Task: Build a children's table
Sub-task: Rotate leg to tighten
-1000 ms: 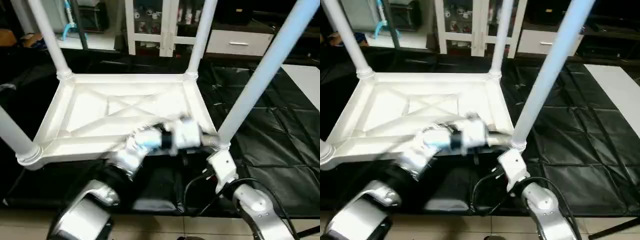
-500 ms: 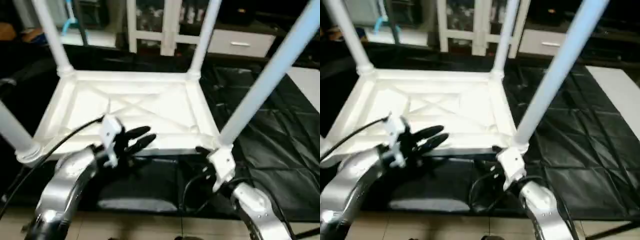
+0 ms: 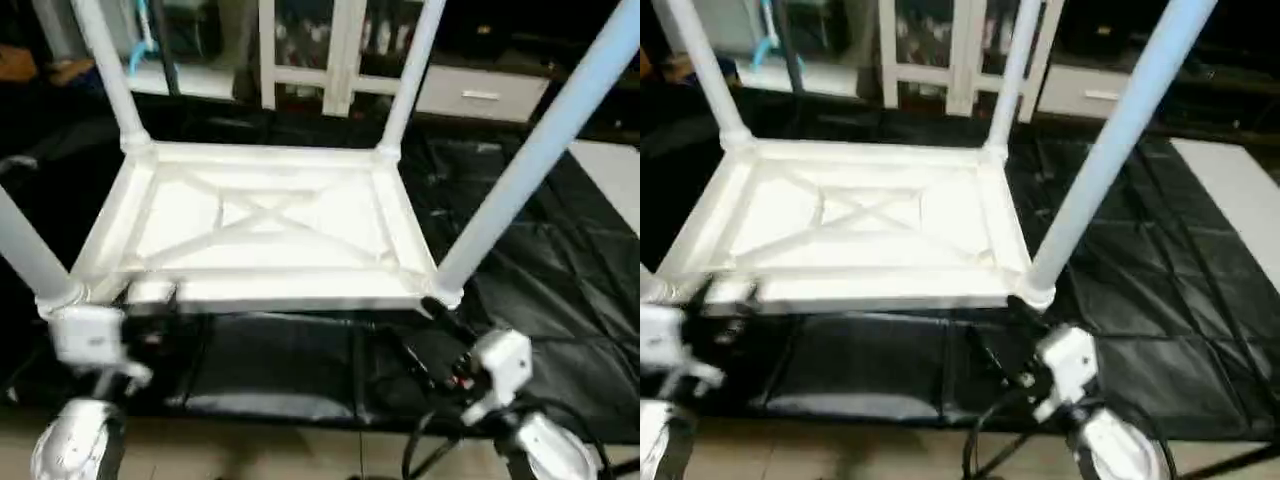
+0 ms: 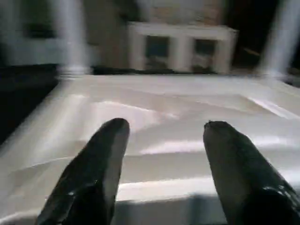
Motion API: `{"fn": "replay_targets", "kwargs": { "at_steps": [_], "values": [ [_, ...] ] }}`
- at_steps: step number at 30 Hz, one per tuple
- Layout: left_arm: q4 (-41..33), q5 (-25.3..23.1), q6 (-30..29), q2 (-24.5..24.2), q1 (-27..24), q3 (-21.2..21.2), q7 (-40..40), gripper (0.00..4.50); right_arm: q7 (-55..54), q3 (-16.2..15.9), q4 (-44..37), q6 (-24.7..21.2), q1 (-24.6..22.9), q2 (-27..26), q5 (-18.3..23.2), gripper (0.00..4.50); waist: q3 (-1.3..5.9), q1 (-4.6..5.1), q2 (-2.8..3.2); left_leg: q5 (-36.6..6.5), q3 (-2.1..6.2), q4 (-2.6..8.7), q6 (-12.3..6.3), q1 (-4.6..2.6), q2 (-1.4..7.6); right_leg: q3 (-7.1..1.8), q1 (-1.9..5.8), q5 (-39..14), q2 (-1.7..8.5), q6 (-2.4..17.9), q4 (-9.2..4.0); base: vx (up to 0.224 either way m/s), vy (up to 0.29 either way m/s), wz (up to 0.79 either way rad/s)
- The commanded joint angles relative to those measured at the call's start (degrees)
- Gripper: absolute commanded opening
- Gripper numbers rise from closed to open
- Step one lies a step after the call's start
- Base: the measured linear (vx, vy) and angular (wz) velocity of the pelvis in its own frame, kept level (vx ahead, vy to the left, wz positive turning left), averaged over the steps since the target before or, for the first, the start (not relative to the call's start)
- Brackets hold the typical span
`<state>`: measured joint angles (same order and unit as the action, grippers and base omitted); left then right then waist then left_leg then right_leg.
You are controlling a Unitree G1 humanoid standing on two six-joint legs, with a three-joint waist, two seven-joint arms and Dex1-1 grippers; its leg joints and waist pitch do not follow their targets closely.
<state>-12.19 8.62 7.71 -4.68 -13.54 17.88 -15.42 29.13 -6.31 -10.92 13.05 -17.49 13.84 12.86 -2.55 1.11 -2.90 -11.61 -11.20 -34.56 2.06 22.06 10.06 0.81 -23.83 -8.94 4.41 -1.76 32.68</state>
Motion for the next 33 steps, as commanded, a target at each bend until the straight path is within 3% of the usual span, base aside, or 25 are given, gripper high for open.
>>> {"fn": "replay_targets", "kwargs": {
  "at_steps": [1,4,6,8,15,16,19,21,23,24,26,27,30,31,33],
  "values": [
    [-2.42,-1.01,1.58,1.64,0.31,4.51,6.18,3.18,-5.06,5.04,-1.32,2.94,1.46,-1.7,-1.46,3.48,1.83,0.38,0.89,-33.49,2.52,5.71,2.09,-1.14,2.93,-0.87,0.06,-32.78,2.02,2.46,-5.69,0.0,0.0,0.0],
    [-2.27,-2.4,2.72,2.34,0.64,6.91,9.76,3.43,-8.92,8.54,-1.56,3.56,3.6,-3.26,-1.71,3.48,1.9,0.73,0.86,-33.59,2.91,5.72,2.0,-1.12,2.68,-0.49,0.22,-34.76,1.93,0.9,-5.91,0.0,0.0,0.0],
    [-2.16,-3.72,3.62,2.45,0.85,8.1,11.82,3.62,-10.37,9.95,-1.59,3.8,4.4,-3.42,-1.95,3.48,1.92,0.95,0.94,-33.57,3.06,5.93,2.23,-1.09,2.71,-0.32,0.46,-32.78,1.76,0.79,-5.78,0.0,0.0,0.0],
    [-2.18,-4.53,5.2,1.74,0.53,7.87,13.36,3.78,-12.18,11.87,-1.31,4.18,5.31,-3.3,-1.61,3.48,1.8,0.73,0.8,-34.74,2.88,5.59,1.92,-1.62,2.47,-0.41,-0.26,-33.65,1.62,0.51,-6.28,0.0,0.0,0.0],
    [-1.26,-5.22,1.57,0.68,2.55,9.51,15.79,4.3,-12.59,12.49,0.74,2.84,7.51,-2.67,-0.7,3.48,1.95,1.14,0.9,-37.21,3.38,5.72,2.44,-1.74,2.37,0.21,-0.04,-32.65,1.43,0.75,-6.19,0.0,0.0,0.0],
    [-0.5,-4.26,0.81,-0.69,4.18,9.87,15.08,4.37,-11.44,11.92,0.96,1.34,8.29,-2.49,0.6,3.48,1.9,1.13,0.8,-37.68,3.42,5.63,2.22,-1.91,2.24,0.4,-0.12,-33.0,1.46,0.89,-6.34,0.0,0.0,0.0],
    [1.67,-2.65,-0.81,-3.37,7.44,10.34,13.86,4.44,-9.44,10.8,1.7,-2.43,9.9,-2.14,1.69,3.48,1.89,1.29,1.23,-38.67,3.81,5.79,2.45,-2.1,2.15,1.05,0.25,-32.7,1.51,1.36,-6.36,0.0,0.0,0.0],
    [4.13,-3.39,-0.26,-7.5,10.36,9.17,11.32,4.44,-10.6,11.33,3.93,-6.1,12.96,-1.75,1.71,3.48,1.74,1.51,1.35,-38.7,4.23,6.29,2.9,-1.62,2.33,1.31,0.85,-30.81,1.73,2.07,-6.16,0.0,0.0,0.0],
    [4.24,-3.49,-0.22,-7.72,10.49,9.07,11.16,4.44,-10.76,11.42,4.07,-6.23,13.15,-1.75,1.68,3.48,1.89,1.78,1.48,-39.04,4.3,6.22,3.56,-1.84,2.32,1.27,0.79,-29.93,1.99,3.08,-5.97,0.0,0.0,0.0],
    [5.37,-4.37,-1.58,-9.55,11.57,8.04,10.18,4.44,-11.83,12.39,4.97,-8.97,14.74,-1.96,3.53,3.48,1.83,1.91,1.39,-38.99,4.18,6.17,3.76,-1.9,2.45,1.2,0.76,-29.89,2.16,3.57,-6.05,0.0,0.0,0.0],
    [6.78,-5.11,-3.02,-10.58,12.77,7.67,10.33,4.44,-12.03,12.69,5.89,-10.23,16.1,-1.66,3.92,3.48,1.89,2.18,2.03,-39.32,4.27,5.93,3.78,-2.21,2.18,1.37,0.7,-31.31,2.18,3.69,-6.06,0.0,0.0,0.0],
    [7.41,-5.43,-3.41,-10.92,13.31,7.68,10.66,4.44,-12.59,12.96,6.45,-10.1,16.79,-1.51,3.15,3.48,1.85,2.3,1.85,-39.32,4.22,5.93,3.78,-2.14,2.17,1.44,0.66,-31.25,2.09,3.73,-6.15,0.0,0.0,0.0],
    [8.47,-5.47,-4.75,-11.47,14.25,7.89,11.45,4.44,-13.69,13.83,7.41,-11.01,18.42,-1.54,2.9,3.48,1.52,2.29,2.14,-40.69,4.0,5.66,3.72,-2.97,2.1,2.1,0.16,-33.69,1.9,3.37,-6.89,-0.019,-0.001,0.01],
    [8.47,-5.47,-4.75,-11.47,14.25,7.89,11.45,4.44,-13.69,13.83,7.41,-11.01,18.42,-1.54,2.9,3.48,1.17,2.44,2.24,-41.78,3.94,5.66,3.47,-3.27,2.05,2.79,0.01,-34.78,1.58,3.04,-7.4,-0.057,-0.003,0.02],
    [9.46,-5.04,-4.79,-11.94,14.85,8.07,11.72,4.44,-13.47,13.94,8.38,-12.31,19.69,-1.08,2.67,3.48,0.59,2.76,2.98,-45.6,4.18,6.93,3.64,-3.26,2.54,4.96,1.18,-35.22,0.88,2.19,-7.59,-0.035,-0.001,-0.03]
  ]
}}
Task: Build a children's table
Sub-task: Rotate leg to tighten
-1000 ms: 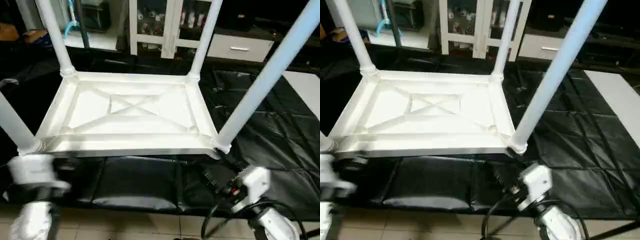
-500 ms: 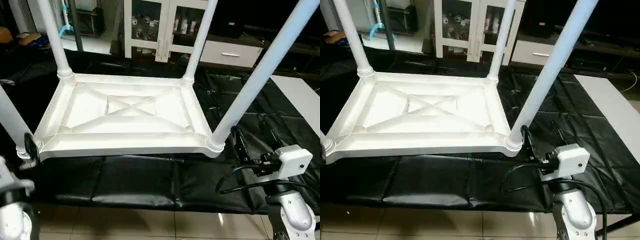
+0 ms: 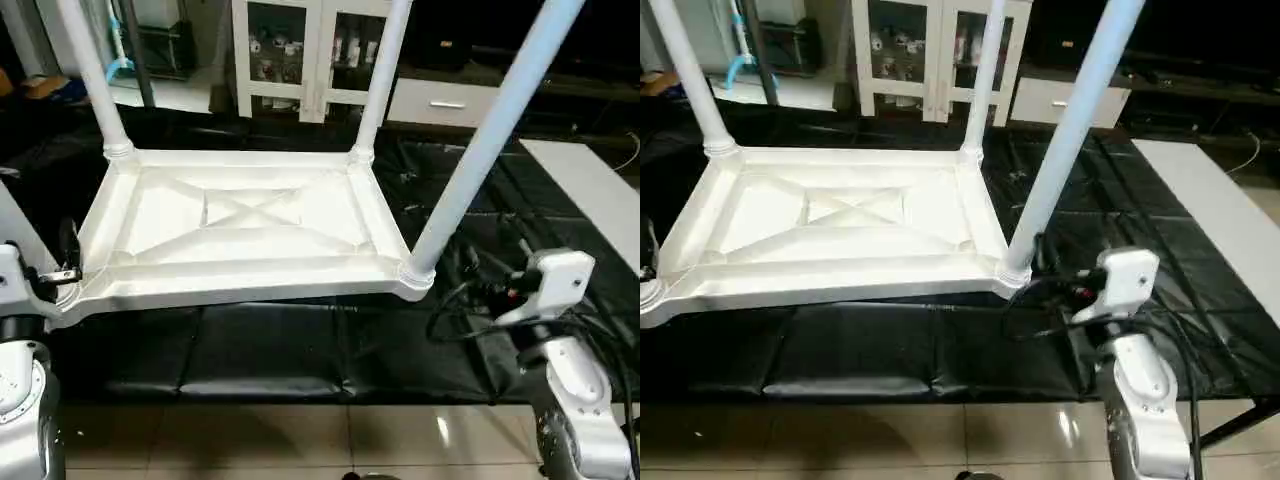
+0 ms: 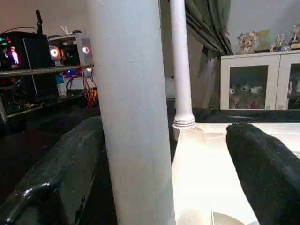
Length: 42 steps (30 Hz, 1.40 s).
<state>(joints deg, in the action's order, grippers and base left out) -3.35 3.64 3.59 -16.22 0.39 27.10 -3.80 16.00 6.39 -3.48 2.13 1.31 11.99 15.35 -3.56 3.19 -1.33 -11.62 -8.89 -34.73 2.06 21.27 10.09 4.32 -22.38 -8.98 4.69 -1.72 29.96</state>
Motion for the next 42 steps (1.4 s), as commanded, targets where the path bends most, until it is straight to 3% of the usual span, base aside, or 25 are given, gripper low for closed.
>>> {"fn": "replay_targets", "kwargs": {
  "at_steps": [1,2,3,4,5,6,7,8,9,10,11,13,16,17,19,21,23,26,29,31,34,35,37,41,42],
  "values": [
    [1.33,0.09,-1.21,-0.64,1.56,-0.77,0.88,4.44,0.21,1.14,2.4,-2.51,2.77,1.52,0.34,3.48,1.34,0.19,1.92,-48.7,1.88,10.49,4.0,0.22,3.99,2.1,3.53,-27.26,0.08,3.22,0.23,-0.07,-0.002,-0.05],
    [1.37,0.11,-1.25,-0.65,1.61,-0.73,0.93,4.44,0.26,1.13,2.49,-2.57,2.89,1.58,0.36,3.48,0.99,-4.38,1.7,-50.79,-0.34,14.14,2.52,5.17,5.71,0.85,6.96,-13.85,-0.05,3.27,10.97,-0.087,-0.031,0.11],
    [1.61,0.24,-1.56,-0.67,1.89,-0.53,1.27,4.44,0.58,0.99,3.04,-2.93,3.65,1.96,0.51,3.48,1.13,-6.22,2.64,-49.33,-2.94,14.13,2.32,4.08,4.9,0.33,5.4,-13.57,-0.36,3.17,11.4,0.014,-0.13,0.08],
    [1.82,0.4,-2.03,-0.62,2.22,-0.32,1.65,4.44,0.98,0.89,3.67,-3.3,4.45,2.35,0.7,3.48,2.79,-3.61,-2.45,-35.37,-1.14,4.99,3.77,-2.14,2.19,-4.37,-0.11,-40.43,3.55,-1.1,2.66,0.014,-0.13,0.08],
    [2.28,0.7,-2.49,-0.63,2.64,0.26,2.22,4.44,1.93,0.74,4.85,-3.84,5.73,2.86,1.0,3.48,2.68,-3.84,-2.55,-11.7,0.9,-4.96,0.37,-1.94,-0.44,-8.22,-2.62,-62.08,8.64,-2.01,-4.43,0.055,-0.106,-0.22],
    [2.59,0.84,-2.78,-0.63,2.93,0.65,2.59,4.44,2.55,0.68,5.67,-4.18,6.57,3.15,1.18,3.48,2.85,-4.36,-1.94,-6.23,2.63,-3.98,-0.69,0.83,-0.03,-9.27,0.78,-59.75,9.7,-0.46,-3.38,0.0,0.0,0.0],
    [2.96,1.25,-3.45,-0.61,3.31,1.16,2.95,4.44,3.09,0.6,7.42,-4.21,8.08,3.78,0.77,3.48,3.4,-5.84,-0.45,-4.62,2.51,1.02,1.22,0.97,1.85,-6.41,1.53,-43.36,6.17,2.62,-0.53,0.0,0.0,0.0],
    [3.16,1.49,-3.79,-0.6,3.54,1.42,3.09,4.44,3.3,0.6,8.49,-4.19,8.99,4.11,0.48,3.48,3.4,-5.59,-0.54,-8.05,1.93,2.26,1.46,-0.12,2.04,-5.11,-0.02,-34.08,3.41,3.72,0.64,0.0,0.0,0.0],
    [3.29,1.77,-3.9,-0.61,3.78,1.62,3.09,4.44,3.35,0.74,9.44,-4.28,9.82,4.27,0.34,3.48,3.81,-5.32,0.78,-11.89,1.35,3.12,2.45,-1.78,2.75,-4.4,-0.74,-17.69,1.52,8.01,2.17,-0.049,-0.018,0.18],
    [3.38,2.59,-4.3,-0.64,4.18,1.89,2.73,4.44,3.58,0.95,11.53,-4.74,11.73,4.71,0.14,3.48,3.52,-4.72,0.81,-17.62,1.13,4.05,2.57,-1.15,2.89,-4.19,-0.16,-14.98,1.1,10.56,2.27,-0.049,-0.018,0.18],
    [3.31,3.26,-4.43,-0.62,4.36,2.01,2.5,4.44,3.9,0.94,12.6,-4.93,12.81,4.99,-0.01,3.48,3.47,-4.53,0.96,-21.39,1.16,4.27,3.29,-0.82,2.63,-4.27,0.07,-16.61,1.36,11.07,1.91,0.0,0.0,0.0],
    [3.14,4.68,-4.75,-0.82,4.52,1.66,1.03,4.44,4.53,0.87,14.05,-5.12,14.42,5.47,-0.19,3.48,3.37,-4.36,0.86,-24.14,1.31,4.58,3.96,-0.59,2.58,-4.19,0.27,-19.25,1.68,10.49,1.43,0.0,0.0,0.0],
    [0.87,8.25,-7.15,-0.92,3.84,-2.4,-5.3,4.44,2.74,1.47,16.76,-4.84,17.66,5.7,-1.19,3.48,3.25,-4.35,0.51,-25.28,1.23,4.71,4.33,-0.39,2.44,-4.43,0.16,-22.59,2.14,8.67,0.81,0.0,0.0,0.0],
    [0.62,8.22,-7.54,-0.96,3.77,-2.89,-5.67,4.44,2.63,1.47,17.07,-4.79,17.93,5.76,-1.3,3.48,3.39,-4.33,-0.21,-23.86,1.16,4.66,4.08,-0.12,2.43,-4.51,0.35,-22.57,2.37,8.42,0.91,0.0,0.0,0.0],
    [0.73,7.95,-8.26,-1.07,4.25,-4.23,-6.56,4.44,2.94,1.05,18.23,-4.69,18.91,5.67,-1.62,3.48,3.47,-4.56,0.06,-22.16,0.83,4.51,3.76,-0.39,2.52,-4.67,0.06,-20.55,2.29,8.58,0.8,0.0,0.0,0.0],
    [1.95,7.35,-8.65,-1.36,5.44,-4.62,-6.55,4.44,3.37,0.82,18.99,-4.93,19.61,5.24,-1.47,3.48,3.64,-4.45,-0.45,-19.63,0.68,4.56,3.25,0.07,2.49,-4.63,0.67,-18.1,2.2,8.79,1.05,0.0,0.0,0.0],
    [2.5,7.21,-8.72,-1.49,5.88,-4.57,-6.5,4.44,3.46,0.75,19.12,-5.08,19.76,5.11,-1.43,3.48,3.72,-4.73,-0.39,-16.67,0.33,4.32,2.41,-0.21,2.5,-4.73,0.63,-14.28,2.11,9.63,1.23,0.0,0.0,0.0],
    [4.29,7.61,-9.29,-2.72,7.4,-4.52,-7.08,4.44,4.57,0.39,20.49,-4.81,20.59,5.16,-1.3,3.48,3.92,-4.98,-0.76,-12.61,0.04,4.15,1.42,-0.09,2.55,-4.61,1.06,-10.84,2.07,10.55,1.71,0.0,0.0,0.0],
    [5.61,8.49,-10.37,-3.95,8.45,-4.58,-8.16,4.48,5.32,0.31,21.46,-4.95,21.16,5.27,-0.83,3.29,3.95,-5.01,-0.67,-10.63,-0.09,4.26,1.61,0.02,2.83,-4.44,1.41,-8.66,2.05,11.03,2.08,0.0,0.0,0.0],
    [6.87,9.27,-11.51,-4.88,9.36,-5.03,-9.67,4.48,5.48,0.47,22.23,-5.05,21.57,5.32,-0.6,3.29,3.96,-4.96,-0.88,-10.76,-0.33,4.19,1.66,-0.24,2.81,-4.43,1.24,-8.9,1.97,11.32,2.1,0.0,0.0,0.0],
    [8.17,9.61,-12.96,-5.74,10.51,-5.65,-10.87,4.5,5.62,0.48,23.2,-5.0,22.06,5.41,-0.76,2.93,3.84,-5.03,-0.68,-11.56,-0.47,4.35,2.25,-0.48,2.93,-4.46,1.1,-9.69,1.99,11.41,1.97,0.0,0.0,0.0],
    [8.86,9.38,-13.68,-5.91,11.14,-5.61,-10.47,4.19,5.72,0.42,23.45,-5.03,22.15,5.49,-0.86,2.84,3.88,-5.05,-0.72,-11.73,-0.6,4.26,2.37,-0.71,2.92,-4.5,0.96,-9.48,1.94,11.42,1.97,0.0,0.0,0.0],
    [12.01,7.72,-14.6,-6.61,13.49,-4.23,-6.66,4.11,5.87,0.41,24.2,-4.87,22.59,5.76,-1.16,2.78,3.87,-5.15,-0.44,-12.0,-0.63,4.26,2.57,-0.77,2.86,-4.52,1.0,-9.31,1.95,11.52,1.94,0.0,0.0,0.0],
    [14.63,7.33,-13.89,-7.45,15.14,-3.31,-5.42,4.11,5.96,0.51,24.53,-4.72,22.91,6.19,-1.57,2.78,4.0,-5.08,-0.67,-11.02,-0.51,4.28,2.73,-0.47,2.83,-4.48,1.35,-8.64,2.13,11.26,2.01,0.0,0.0,0.0],
    [15.42,7.86,-13.64,-7.5,15.63,-3.15,-5.91,4.11,6.07,0.6,24.68,-4.59,22.95,6.29,-1.61,2.78,4.05,-5.0,-1.19,-10.81,-0.58,4.23,2.57,-0.45,2.84,-4.48,1.4,-8.58,2.12,11.26,1.96,0.0,0.0,0.0]
  ]
}}
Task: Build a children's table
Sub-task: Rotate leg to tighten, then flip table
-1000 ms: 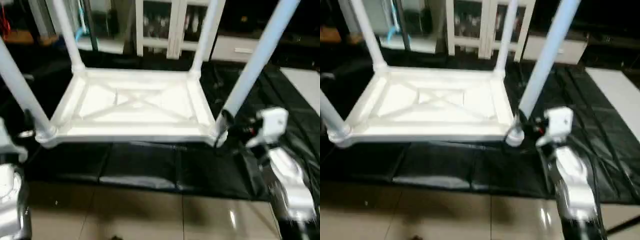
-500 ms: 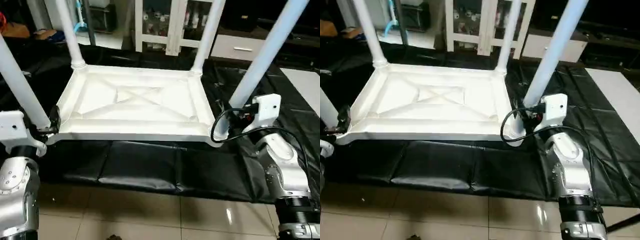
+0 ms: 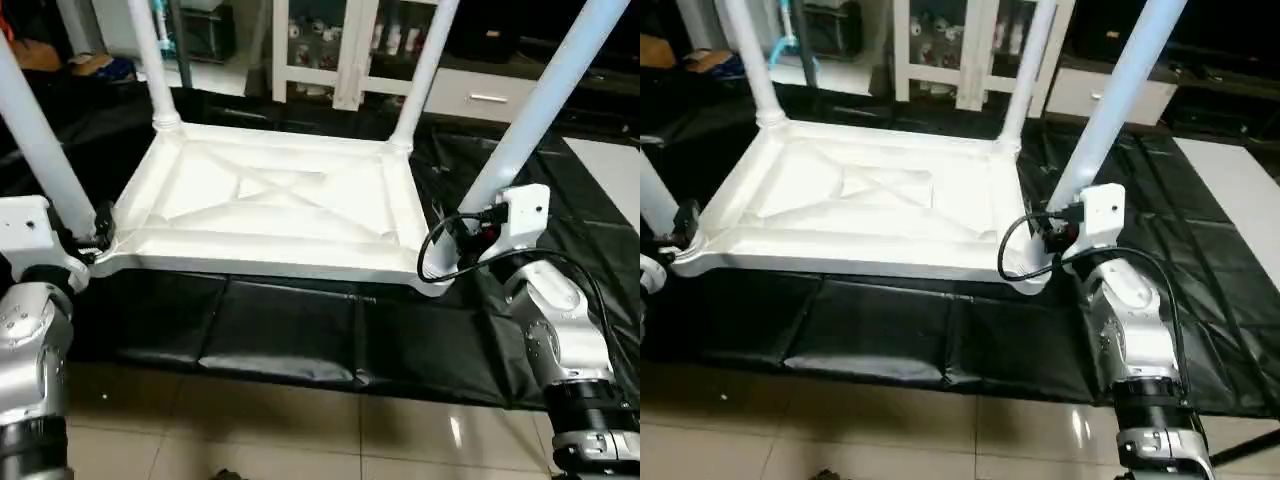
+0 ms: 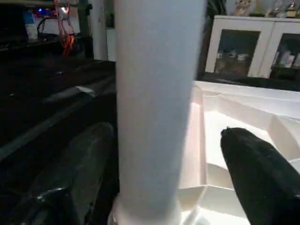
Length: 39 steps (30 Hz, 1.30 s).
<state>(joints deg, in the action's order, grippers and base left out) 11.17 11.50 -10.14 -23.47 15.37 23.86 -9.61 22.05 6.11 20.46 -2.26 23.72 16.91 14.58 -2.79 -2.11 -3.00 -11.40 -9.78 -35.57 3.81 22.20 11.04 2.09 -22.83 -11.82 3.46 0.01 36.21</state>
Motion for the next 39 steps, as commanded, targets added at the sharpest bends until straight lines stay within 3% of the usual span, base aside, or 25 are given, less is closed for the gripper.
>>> {"fn": "replay_targets", "kwargs": {
  "at_steps": [1,3,9,13,14,17,20,21,22,24,25,26,29,30,33,35,39],
  "values": [
    [2.03,0.24,0.32,-0.52,1.29,0.19,-0.45,4.11,0.22,0.99,1.01,-0.02,0.62,1.47,-0.88,2.78,3.36,0.15,0.77,-10.19,0.33,5.01,0.67,-1.46,1.92,-2.27,1.89,-4.81,3.42,9.84,-4.09,0.0,0.0,0.0],
    [3.84,0.12,0.82,-1.1,2.34,0.26,-0.61,4.11,0.42,1.04,1.19,0.09,0.67,1.56,-0.89,2.78,3.4,0.18,0.76,-9.21,0.29,4.93,0.31,-1.42,1.87,-2.23,1.93,-3.45,3.34,10.11,-4.0,0.0,0.0,0.0],
    [9.22,0.99,1.33,-2.72,7.89,-0.6,-3.64,4.11,1.06,1.57,0.89,0.38,-0.07,1.99,-0.46,2.12,3.41,0.03,0.63,-8.5,0.2,4.93,0.5,-1.68,1.97,-2.19,1.94,-2.17,3.46,11.09,-3.79,0.0,0.0,0.0],
    [10.31,1.33,1.32,-2.09,10.99,-3.67,-7.09,4.11,-1.05,2.81,-1.0,0.8,-1.17,1.86,-0.45,1.89,3.46,-0.28,0.5,-7.08,-0.06,4.76,-0.05,-1.8,1.95,-2.31,1.94,-0.39,3.48,11.53,-3.68,0.0,0.0,0.0],
    [10.91,1.22,1.57,-1.77,11.97,-4.55,-7.84,4.11,-2.0,3.1,-2.3,0.62,-1.96,1.61,-0.56,1.89,3.46,-0.38,0.46,-6.57,-0.03,4.79,-0.06,-1.64,1.98,-2.32,2.15,0.07,3.57,11.54,-3.58,0.0,0.0,0.0],
    [13.03,0.77,2.4,-1.09,14.36,-6.76,-9.78,4.11,-4.36,3.46,-6.08,0.23,-4.56,0.59,-1.14,1.89,3.48,-1.19,0.6,-6.21,-0.17,4.76,0.07,-2.06,2.02,-2.37,1.9,0.38,3.52,10.99,-3.66,0.0,0.0,0.0],
    [13.28,0.74,2.46,-0.89,14.75,-7.16,-10.2,4.11,-4.65,3.45,-6.95,0.07,-5.19,0.36,-1.17,1.89,3.49,-1.15,0.57,-6.75,0.02,4.97,0.6,-1.81,2.07,-2.2,2.13,0.24,3.56,10.89,-3.52,0.0,0.0,0.0],
    [14.25,0.54,2.9,-0.06,16.18,-8.19,-11.23,4.11,-5.43,3.37,-9.84,-0.46,-7.34,-0.35,-1.18,1.89,3.39,-1.04,1.22,-7.73,0.01,4.98,0.98,-1.9,2.05,-2.28,2.0,-0.6,3.58,10.8,-3.7,0.0,0.0,0.0],
    [14.27,0.54,2.91,-0.04,16.22,-8.21,-11.25,4.11,-5.45,3.37,-9.91,-0.47,-7.39,-0.37,-1.18,1.89,3.46,-1.16,0.95,-8.35,-0.13,4.88,1.05,-2.2,2.07,-2.35,1.84,-0.66,3.56,10.55,-3.82,0.0,0.0,0.0],
    [15.3,0.21,3.49,0.85,17.87,-9.48,-12.07,4.11,-6.79,3.2,-13.11,-0.59,-9.61,-1.08,-1.74,1.89,3.45,-1.14,1.01,-7.65,-0.01,4.99,1.03,-1.93,2.04,-2.34,2.08,0.17,3.48,10.33,-3.82,0.0,0.0,0.0],
    [16.1,0.02,3.86,1.23,18.63,-9.98,-12.26,4.11,-7.47,3.29,-14.05,-0.64,-10.15,-1.28,-1.92,1.89,3.51,-1.31,1.76,-7.3,0.11,4.94,1.31,-2.07,2.05,-2.32,2.0,1.26,3.56,10.38,-3.6,0.0,0.0,0.0],
    [16.1,0.02,3.86,1.23,18.63,-9.98,-12.26,4.11,-7.47,3.29,-14.05,-0.64,-10.15,-1.28,-1.92,1.89,3.53,-1.21,1.23,-7.55,0.05,4.96,1.34,-1.94,1.99,-2.26,2.15,1.4,3.47,10.22,-3.72,0.0,0.0,0.0],
    [16.74,-0.15,4.14,1.95,19.44,-10.7,-12.36,4.11,-8.43,3.71,-14.35,-0.51,-10.24,-0.95,-2.36,1.89,3.48,-0.91,1.29,-8.13,0.14,5.01,1.48,-1.69,1.98,-2.29,2.36,0.85,3.63,10.72,-3.69,0.0,0.0,0.0],
    [16.72,-0.19,4.15,2.02,19.48,-10.8,-12.34,4.11,-8.46,3.77,-14.24,-0.49,-10.17,-0.83,-2.39,1.89,3.49,-0.69,1.64,-8.22,0.14,4.95,1.6,-1.69,1.93,-2.26,2.36,1.31,3.52,10.85,-3.74,0.0,0.0,0.0],
    [16.52,-0.03,4.09,2.38,19.42,-10.96,-12.24,4.11,-8.5,4.24,-13.18,-0.48,-9.41,0.04,-2.41,1.89,3.57,-0.65,1.5,-7.09,0.11,4.76,0.89,-1.64,1.9,-2.27,2.54,2.77,3.55,11.35,-3.53,0.0,0.0,0.0],
    [15.53,-0.15,3.6,2.16,18.55,-11.03,-11.72,4.39,-6.61,4.91,-11.45,0.4,-7.97,1.11,-1.13,2.39,3.57,-0.52,1.6,-6.7,0.11,4.69,0.38,-1.52,1.85,-2.26,2.69,3.28,3.56,11.84,-3.48,0.0,0.0,0.0],
    [9.77,-0.72,2.62,1.73,15.04,-10.65,-9.88,4.49,-3.32,5.14,-5.53,0.28,-3.52,4.43,-1.23,2.73,3.46,-0.24,1.56,-6.35,-0.06,4.48,-0.51,-1.53,1.96,-2.24,2.66,2.61,3.54,13.06,-3.52,0.0,0.0,0.0]
  ]
}}
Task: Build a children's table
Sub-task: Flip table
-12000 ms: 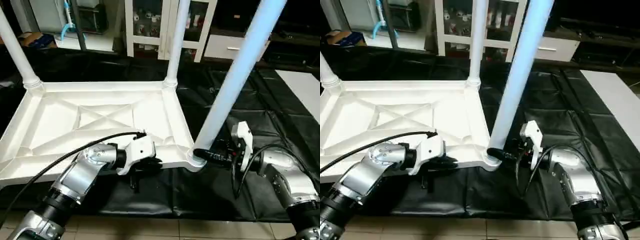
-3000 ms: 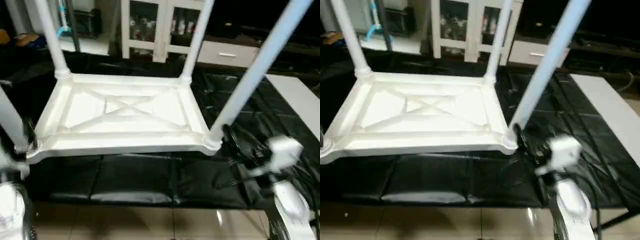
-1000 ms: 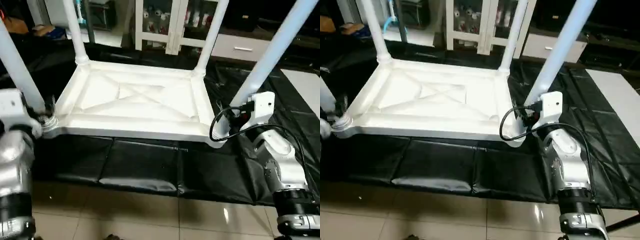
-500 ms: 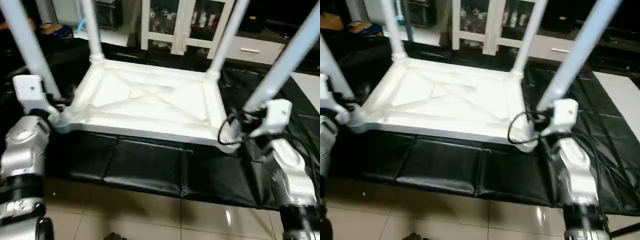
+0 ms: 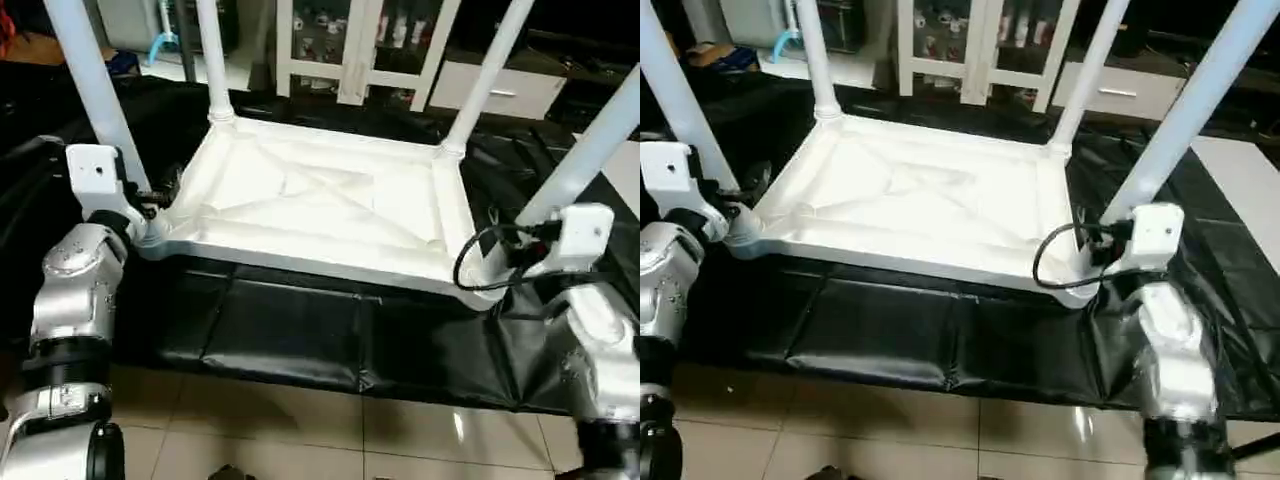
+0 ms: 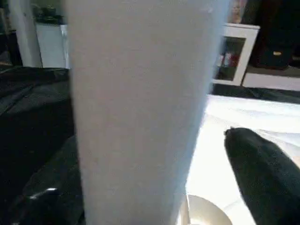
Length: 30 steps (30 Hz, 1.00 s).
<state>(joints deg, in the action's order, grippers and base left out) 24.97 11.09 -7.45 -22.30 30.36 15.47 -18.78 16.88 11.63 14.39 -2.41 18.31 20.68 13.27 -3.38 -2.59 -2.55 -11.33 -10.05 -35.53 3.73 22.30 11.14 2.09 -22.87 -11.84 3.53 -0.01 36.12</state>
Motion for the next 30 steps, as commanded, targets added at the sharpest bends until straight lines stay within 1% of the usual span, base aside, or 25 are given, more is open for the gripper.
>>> {"fn": "replay_targets", "kwargs": {
  "at_steps": [1,2,3,4,5,6,7,9,11,12,15,16,17,19,20,21,22,23,24,25,26,27,28,29,30],
  "values": [
    [-4.32,-0.31,-0.07,0.56,-0.11,-2.23,-0.62,4.5,1.96,-0.34,0.83,0.41,2.11,0.76,0.12,2.86,4.06,0.41,1.07,-5.84,0.23,4.39,-0.76,-1.46,1.87,-2.25,2.82,3.17,3.48,13.26,-3.31,0.0,0.0,0.0],
    [-5.46,-0.07,-0.5,0.72,-0.72,-1.83,-0.51,4.5,2.3,-0.17,1.82,0.5,3.08,1.03,0.21,2.94,4.13,0.34,0.66,-5.39,0.09,4.3,-1.06,-1.54,1.84,-2.25,2.79,3.41,3.39,13.19,-3.36,0.0,0.0,0.0],
    [-5.64,-0.04,-0.56,0.75,-0.81,-1.77,-0.49,4.5,2.35,-0.15,1.97,0.51,3.23,1.07,0.23,3.06,4.14,0.36,0.86,-4.63,0.21,4.34,-1.31,-1.4,1.9,-2.2,2.92,3.84,3.5,13.45,-3.19,0.0,0.0,0.0],
    [-8.55,0.2,-1.46,0.8,-2.69,-1.2,-0.03,4.5,3.39,-0.41,5.36,0.93,6.24,1.75,-0.33,3.06,4.25,0.52,-0.04,-3.92,0.11,4.19,-1.84,-1.31,1.94,-2.18,3.02,4.53,3.5,13.87,-2.99,0.0,0.0,0.0],
    [-9.7,0.23,-1.72,0.82,-3.47,-1.04,0.34,4.5,3.77,-0.5,7.25,1.3,7.74,1.96,-0.63,3.3,4.32,0.54,0.26,-3.79,0.19,4.21,-2.0,-1.34,2.01,-2.07,3.02,4.34,3.6,14.3,-2.83,0.0,0.0,0.0],
    [-10.38,0.23,-1.87,0.79,-3.98,-0.94,0.61,4.5,4.08,-0.66,8.99,1.54,9.12,2.04,-0.87,3.3,4.18,0.69,0.31,-3.96,0.06,4.2,-2.14,-1.35,1.94,-2.07,2.85,3.63,3.5,14.43,-3.06,0.0,0.0,0.0],
    [-10.62,0.24,-1.93,0.75,-4.19,-0.86,0.73,4.5,4.2,-0.76,9.98,1.69,9.91,2.03,-1.01,3.37,4.16,0.81,0.08,-4.28,-0.05,4.09,-2.34,-1.35,1.87,-2.13,2.83,2.42,3.48,14.52,-3.1,0.0,0.0,0.0],
    [-10.88,-0.13,-1.83,0.75,-4.4,-0.71,1.33,4.5,4.33,-0.93,10.92,1.75,10.78,1.86,-1.1,3.42,4.07,0.79,0.04,-4.6,-0.16,4.07,-2.52,-1.43,1.9,-2.19,2.67,1.37,3.43,14.11,-3.27,0.0,0.0,0.0],
    [-11.37,-0.11,-2.13,0.48,-4.76,-0.36,1.53,4.5,4.55,-1.21,10.84,1.54,11.16,1.11,-0.79,3.8,4.07,0.75,-0.8,-4.18,-0.22,4.06,-2.82,-1.37,1.95,-2.2,2.67,0.41,3.48,13.43,-3.3,0.0,0.0,0.0],
    [-12.0,0.2,-2.66,0.32,-5.06,-0.3,1.5,4.5,4.91,-1.33,10.94,1.66,11.27,0.84,-0.43,3.8,4.04,0.7,-0.51,-3.99,-0.14,4.12,-2.75,-1.34,1.99,-2.19,2.67,0.18,3.54,13.3,-3.2,0.0,0.0,0.0],
    [-13.31,0.59,-3.47,0.31,-5.61,-0.13,1.7,4.5,5.04,-1.48,9.88,2.23,10.31,0.32,-0.11,3.94,4.1,0.78,-0.51,-3.64,-0.21,4.08,-2.58,-1.42,1.96,-2.13,2.56,0.47,3.42,13.11,-3.16,0.0,0.0,0.0],
    [-15.16,0.94,-4.36,0.48,-6.55,0.18,2.36,4.5,4.22,-1.55,7.72,3.66,8.53,-0.48,-0.27,4.06,4.09,0.69,-0.11,-3.65,-0.21,4.06,-2.51,-1.47,1.98,-2.19,2.52,0.94,3.45,13.12,-3.11,0.0,0.0,0.0],
    [-15.48,0.96,-4.46,0.56,-6.73,0.25,2.56,4.5,3.78,-1.49,7.07,4.15,8.07,-0.65,-0.45,4.25,4.13,0.71,-0.21,-3.41,-0.23,4.04,-2.49,-1.45,2.08,-2.22,2.55,1.65,3.46,13.11,-3.07,0.0,0.0,0.0],
    [-16.74,0.93,-4.93,1.0,-7.41,0.57,3.34,4.5,1.58,-1.05,4.15,7.1,6.07,-1.4,-1.67,4.29,4.25,0.54,-0.08,-1.88,-0.23,3.92,-2.84,-1.36,2.01,-2.26,2.65,4.33,3.4,13.03,-2.82,0.0,0.0,0.0],
    [-16.95,0.62,-4.99,1.13,-7.52,0.61,3.8,4.5,1.05,-0.9,2.98,8.52,5.19,-1.7,-2.08,4.29,4.28,0.62,-0.19,-1.87,-0.26,3.97,-3.1,-1.41,1.99,-2.18,2.57,4.8,3.32,13.18,-2.83,0.0,0.0,0.0],
    [-17.02,0.52,-5.01,1.18,-7.55,0.63,3.94,4.5,0.88,-0.85,2.61,8.96,4.91,-1.79,-2.21,4.29,4.26,0.61,0.02,-2.16,-0.26,3.97,-3.04,-1.46,1.92,-2.15,2.53,4.45,3.24,13.2,-2.86,0.0,0.0,0.0],
    [-17.0,0.41,-4.81,1.44,-7.52,0.74,4.4,4.5,0.24,-0.26,0.49,11.12,3.38,-2.61,-2.07,4.29,4.09,0.6,-0.02,-3.79,-0.35,4.05,-2.64,-1.62,2.0,-2.19,2.32,2.62,3.23,13.02,-3.15,0.0,0.0,0.0],
    [-16.94,0.36,-4.65,1.61,-7.47,0.8,4.69,4.5,-0.09,0.15,-0.82,12.46,2.42,-3.18,-1.86,4.29,3.99,0.53,0.19,-4.99,-0.31,4.18,-2.05,-1.6,2.05,-2.24,2.34,1.44,3.24,12.48,-3.35,0.0,0.0,0.0],
    [-16.79,0.62,-4.5,1.83,-7.38,0.96,4.81,4.5,-0.73,0.36,-2.2,13.3,1.4,-3.65,-2.03,4.29,4.04,0.55,0.12,-5.35,-0.3,4.18,-1.86,-1.58,2.06,-2.26,2.36,1.17,3.27,12.27,-3.29,0.0,0.0,0.0],
    [-16.72,0.9,-4.45,2.0,-7.32,1.08,4.84,4.5,-1.25,0.55,-3.33,13.98,0.56,-4.07,-2.24,4.29,3.98,0.54,0.65,-5.92,-0.2,4.33,-1.4,-1.67,2.08,-2.25,2.23,0.97,3.17,11.77,-3.43,0.0,0.0,0.0],
    [-16.76,1.28,-4.36,2.24,-7.35,1.04,4.68,4.5,-2.87,1.24,-5.32,15.04,-0.85,-4.89,-2.99,4.29,4.06,0.62,0.75,-6.09,-0.11,4.36,-0.96,-1.69,2.04,-2.2,2.3,1.63,3.1,11.73,-3.33,0.0,0.0,0.0],
    [-16.67,1.43,-4.09,2.27,-7.38,0.92,4.3,4.5,-3.94,1.73,-6.16,15.18,-1.39,-5.35,-3.28,4.29,4.05,0.46,1.75,-5.96,0.03,4.37,-0.54,-1.71,2.03,-2.22,2.24,2.24,3.15,11.67,-3.18,0.0,0.0,0.0],
    [-16.72,1.49,-4.03,2.29,-7.43,0.83,4.14,4.5,-4.53,1.99,-6.29,15.11,-1.47,-5.44,-3.5,4.29,4.12,0.68,1.16,-6.42,-0.05,4.39,-0.35,-1.79,1.96,-2.15,2.24,2.83,2.94,11.61,-3.24,0.0,0.0,0.0],
    [-16.8,1.02,-3.56,2.37,-7.67,0.15,3.98,4.5,-6.96,3.62,-6.9,15.16,-1.55,-5.72,-3.97,4.29,4.03,0.57,1.64,-6.78,0.01,4.45,-0.05,-1.77,1.88,-2.17,2.24,2.6,2.95,11.57,-3.25,0.0,0.0,0.0],
    [-16.83,0.6,-3.34,2.38,-7.77,-0.19,4.1,4.5,-7.82,4.38,-7.09,15.28,-1.45,-5.78,-3.98,4.29,3.98,0.64,1.45,-8.22,-0.06,4.54,0.33,-1.95,1.91,-2.15,2.12,1.36,2.88,11.3,-3.45,0.0,0.0,0.0]
  ]
}}
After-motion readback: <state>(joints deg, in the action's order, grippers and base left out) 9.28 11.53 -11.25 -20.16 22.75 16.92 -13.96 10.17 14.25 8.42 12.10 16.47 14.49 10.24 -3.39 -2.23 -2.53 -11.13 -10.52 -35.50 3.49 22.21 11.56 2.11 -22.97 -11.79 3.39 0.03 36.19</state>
